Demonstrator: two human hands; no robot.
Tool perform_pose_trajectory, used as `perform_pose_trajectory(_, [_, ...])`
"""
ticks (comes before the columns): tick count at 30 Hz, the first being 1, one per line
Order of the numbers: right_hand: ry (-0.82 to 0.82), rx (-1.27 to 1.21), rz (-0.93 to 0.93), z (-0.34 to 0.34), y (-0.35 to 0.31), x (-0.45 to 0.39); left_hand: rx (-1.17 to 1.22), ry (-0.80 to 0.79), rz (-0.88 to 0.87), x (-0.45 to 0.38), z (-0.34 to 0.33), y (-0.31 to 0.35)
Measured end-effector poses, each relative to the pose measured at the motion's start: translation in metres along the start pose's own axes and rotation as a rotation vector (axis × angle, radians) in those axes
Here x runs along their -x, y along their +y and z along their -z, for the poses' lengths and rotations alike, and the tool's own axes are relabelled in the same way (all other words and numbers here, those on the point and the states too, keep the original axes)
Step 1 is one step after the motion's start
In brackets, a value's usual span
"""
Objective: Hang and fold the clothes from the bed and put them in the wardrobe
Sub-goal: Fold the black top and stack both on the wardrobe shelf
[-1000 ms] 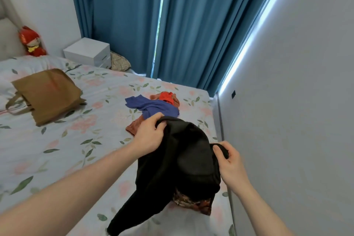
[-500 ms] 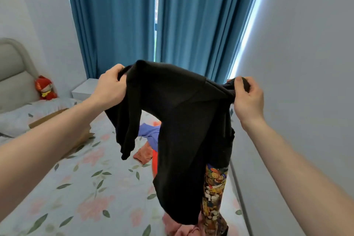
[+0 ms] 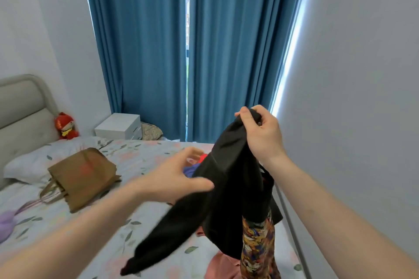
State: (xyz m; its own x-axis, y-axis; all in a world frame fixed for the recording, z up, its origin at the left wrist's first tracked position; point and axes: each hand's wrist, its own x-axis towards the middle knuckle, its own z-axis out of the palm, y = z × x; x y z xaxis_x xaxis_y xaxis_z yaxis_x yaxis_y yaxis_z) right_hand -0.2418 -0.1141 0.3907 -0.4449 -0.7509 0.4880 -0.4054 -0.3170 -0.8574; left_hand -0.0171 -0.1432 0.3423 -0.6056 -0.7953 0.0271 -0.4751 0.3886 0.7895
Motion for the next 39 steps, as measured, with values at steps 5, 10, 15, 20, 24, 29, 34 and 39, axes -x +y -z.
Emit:
perform_pose_trajectory(5, [-0.103,0.001,-0.050,-0.015,0.010,0.029,0.023,0.075,0.046,-0.006,-0.080,-0.022])
perform_pose_trajectory(10, [-0.083,0.002,-0.192,-0.004,0.040,0.059,0.320,0.010,0.155,0.015,-0.124,-0.023])
perform_pose_trajectory(15, [-0.150,-0.004,-0.290,-0.002,0.056,0.093,0.234,0.152,0.146,0.022,-0.150,-0.035])
perform_pose_trajectory(20, [-0.272,-0.085,-0.385,0.024,0.074,0.113,0.185,0.250,0.131,0.018,-0.128,-0.055])
perform_pose_trajectory(24, [-0.450,0.075,-0.434,0.051,0.103,0.136,0.321,0.382,0.085,0.018,-0.093,-0.048])
perform_pose_trajectory(29, [-0.731,0.176,-0.607,0.035,0.137,0.176,0.251,0.324,0.019,0.013,-0.078,-0.021])
perform_pose_trajectory(34, [-0.716,0.227,-0.643,0.023,0.157,0.201,0.312,0.295,-0.006,0.012,-0.067,-0.001])
perform_pose_trajectory(39, [-0.560,0.365,-0.554,0.056,0.171,0.197,0.313,0.388,0.058,0.013,-0.043,-0.016])
